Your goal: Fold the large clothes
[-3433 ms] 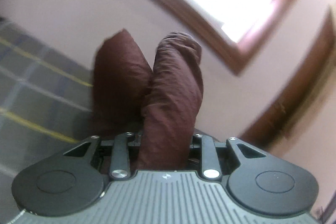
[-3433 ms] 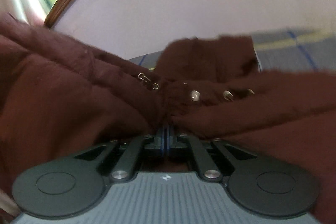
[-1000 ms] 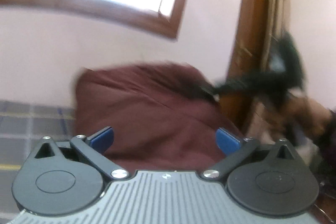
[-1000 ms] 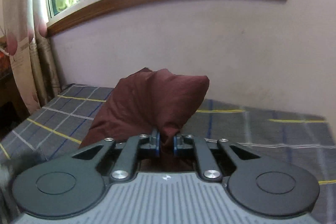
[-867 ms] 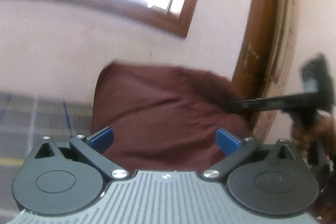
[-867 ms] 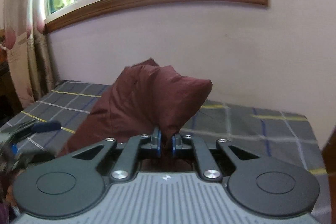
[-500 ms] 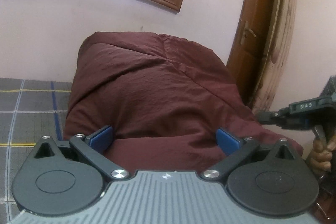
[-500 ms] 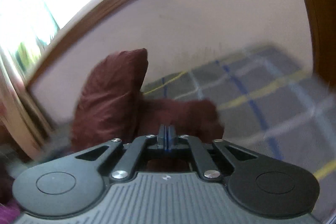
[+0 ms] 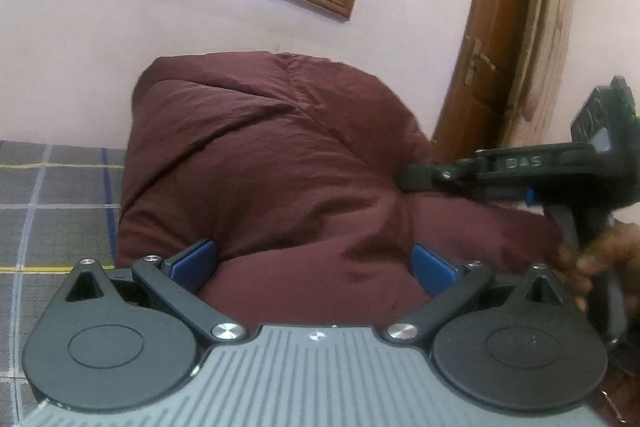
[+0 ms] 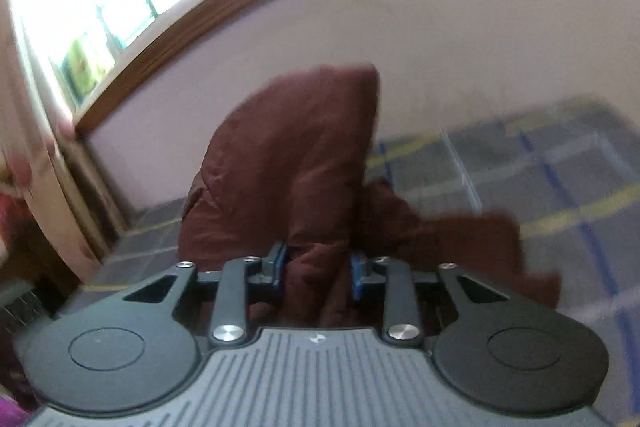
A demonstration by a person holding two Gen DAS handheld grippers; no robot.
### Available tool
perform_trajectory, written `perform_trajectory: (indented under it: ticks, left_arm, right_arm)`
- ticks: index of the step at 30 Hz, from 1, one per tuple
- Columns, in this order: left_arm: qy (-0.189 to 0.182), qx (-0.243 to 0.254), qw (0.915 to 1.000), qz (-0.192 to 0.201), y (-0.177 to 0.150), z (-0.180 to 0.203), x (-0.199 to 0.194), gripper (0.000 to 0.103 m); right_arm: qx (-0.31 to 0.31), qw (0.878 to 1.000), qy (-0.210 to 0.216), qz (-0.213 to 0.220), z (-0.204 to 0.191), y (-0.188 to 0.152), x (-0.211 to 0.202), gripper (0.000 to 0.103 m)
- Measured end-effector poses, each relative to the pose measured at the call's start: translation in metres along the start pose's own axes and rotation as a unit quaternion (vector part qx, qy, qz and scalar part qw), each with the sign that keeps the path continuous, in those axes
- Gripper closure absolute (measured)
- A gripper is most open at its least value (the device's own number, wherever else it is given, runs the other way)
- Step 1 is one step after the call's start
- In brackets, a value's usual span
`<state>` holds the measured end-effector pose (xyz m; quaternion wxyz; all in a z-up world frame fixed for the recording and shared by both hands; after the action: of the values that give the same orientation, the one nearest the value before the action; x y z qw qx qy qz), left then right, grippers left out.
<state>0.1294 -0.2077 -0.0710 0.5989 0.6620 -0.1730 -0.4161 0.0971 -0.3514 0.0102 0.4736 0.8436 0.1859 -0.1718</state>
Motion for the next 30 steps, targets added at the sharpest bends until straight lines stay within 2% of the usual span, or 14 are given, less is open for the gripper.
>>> perform_trajectory:
  ticks: [2,5,8,11,13,16,17,18,20,23,24,25,26,30]
  left_arm:
    - [-0.013,0.005,0.9999,0.002,0.005,0.009,0.0,0.002]
    - [-0.041,0.002,0.9991,0.006,0.008,0.026,0.002,0.002]
    - [-0.05,0.005,0.9987,0.009,0.004,0.036,0.006,0.001]
    - [-0.049,0.018,0.9986,0.005,-0.002,0.041,0.014,0.001]
    - [-0.054,0.028,0.9982,0.001,-0.003,0.042,0.018,0.001]
    - [-0.058,0.028,0.9979,-0.002,-0.004,0.042,0.021,0.001]
    - [-0.058,0.029,0.9979,-0.001,-0.004,0.043,0.02,0.001]
    - [-0.058,0.029,0.9979,0.0,-0.005,0.043,0.02,0.001]
    - [-0.056,0.03,0.998,0.002,-0.005,0.043,0.021,0.001]
    - [-0.052,0.031,0.9982,0.002,-0.006,0.045,0.021,0.001]
    - [-0.052,0.032,0.9981,0.001,-0.006,0.046,0.021,0.001]
    - [-0.053,0.033,0.998,0.0,-0.006,0.047,0.02,0.0]
    - [-0.052,0.035,0.998,-0.002,-0.005,0.047,0.02,0.0]
    - [-0.07,0.017,0.9974,0.003,0.008,0.04,0.003,0.001]
  right_arm:
    - [-0.025,0.999,-0.002,0.02,-0.005,0.008,-0.015,0.089]
    - [-0.012,0.999,-0.012,0.045,0.015,0.004,-0.044,0.094]
    - [0.07,0.996,-0.044,0.041,0.073,-0.023,-0.049,0.102]
    - [0.162,0.986,-0.012,0.048,0.105,-0.056,-0.054,0.102]
    - [0.193,0.979,0.004,0.058,0.108,-0.059,-0.063,0.1]
    - [0.238,0.968,0.021,0.081,0.102,-0.042,-0.075,0.087]
    - [0.241,0.967,0.039,0.077,0.098,-0.036,-0.077,0.074]
    - [0.236,0.968,0.045,0.076,0.09,-0.03,-0.079,0.05]
    - [0.2,0.975,0.045,0.085,0.068,-0.021,-0.075,0.017]
    - [0.089,0.993,-0.011,0.072,0.031,-0.012,-0.051,0.015]
    - [0.061,0.996,-0.027,0.058,0.023,-0.012,-0.039,0.025]
    - [0.04,0.998,-0.028,0.041,0.016,-0.016,-0.025,0.046]
    - [0.027,0.999,-0.026,0.013,0.012,-0.024,-0.011,0.079]
    - [0.001,0.999,-0.04,0.019,0.014,-0.047,-0.022,0.093]
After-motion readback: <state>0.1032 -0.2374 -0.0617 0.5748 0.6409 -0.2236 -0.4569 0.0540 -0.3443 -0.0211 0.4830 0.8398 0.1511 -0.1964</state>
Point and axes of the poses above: each gripper's, at about its wrist camera, not at the fingertips, and x roughly the way its jaws point, z to its right, y to its top, the point moved 9 cm from there along x, roughly the way its jaws point, and after that the axes turned 12 degrees about x, right-handed, at the moved point
